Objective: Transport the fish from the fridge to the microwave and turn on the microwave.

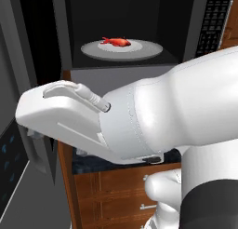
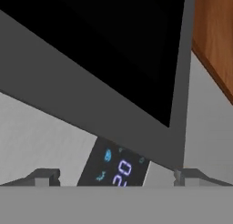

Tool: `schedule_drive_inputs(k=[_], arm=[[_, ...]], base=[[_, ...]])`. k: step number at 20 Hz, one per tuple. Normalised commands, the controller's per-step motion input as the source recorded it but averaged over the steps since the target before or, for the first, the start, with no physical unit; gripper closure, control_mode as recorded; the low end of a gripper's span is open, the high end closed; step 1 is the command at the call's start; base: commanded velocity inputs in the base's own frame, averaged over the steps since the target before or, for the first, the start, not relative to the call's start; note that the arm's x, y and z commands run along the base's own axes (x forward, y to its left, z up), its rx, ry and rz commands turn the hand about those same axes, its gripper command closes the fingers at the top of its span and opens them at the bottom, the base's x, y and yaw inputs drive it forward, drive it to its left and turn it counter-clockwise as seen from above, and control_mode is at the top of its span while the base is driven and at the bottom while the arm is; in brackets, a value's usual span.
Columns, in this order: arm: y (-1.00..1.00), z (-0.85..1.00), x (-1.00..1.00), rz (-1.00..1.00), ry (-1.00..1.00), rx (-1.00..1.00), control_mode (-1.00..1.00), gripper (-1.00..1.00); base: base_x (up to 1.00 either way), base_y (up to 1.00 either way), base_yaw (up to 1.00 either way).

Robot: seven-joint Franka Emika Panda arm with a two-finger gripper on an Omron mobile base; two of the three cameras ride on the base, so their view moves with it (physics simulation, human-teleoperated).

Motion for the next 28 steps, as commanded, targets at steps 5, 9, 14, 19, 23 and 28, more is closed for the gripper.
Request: schedule_drive_inputs(k=[5, 9, 14, 19, 23, 28], arm=[[0.24, 0.00, 0.00, -0.01, 0.01, 0.00, -1.00, -1.00], [0.26, 0.00, 0.03, -0.02, 0.00, 0.00, -1.00, -1.00], [0.07, 0.00, 0.11, -0.02, 0.00, -0.01, -1.00, -1.00], [0.05, 0.00, 0.13, -0.05, 0.00, -0.04, -1.00, -1.00], [0.01, -0.01, 0.13, -0.03, 0.01, -0.05, -1.00, -1.00], [0.07, -0.04, 0.12, -0.03, 0.01, -0.07, -1.00, -1.00]], base=[[0.00, 0.00, 0.00], [0.00, 0.00, 0.00], [0.00, 0.00, 0.00], [0.00, 0.00, 0.00], [0.00, 0.00, 0.00], [0.00, 0.00, 0.00]])
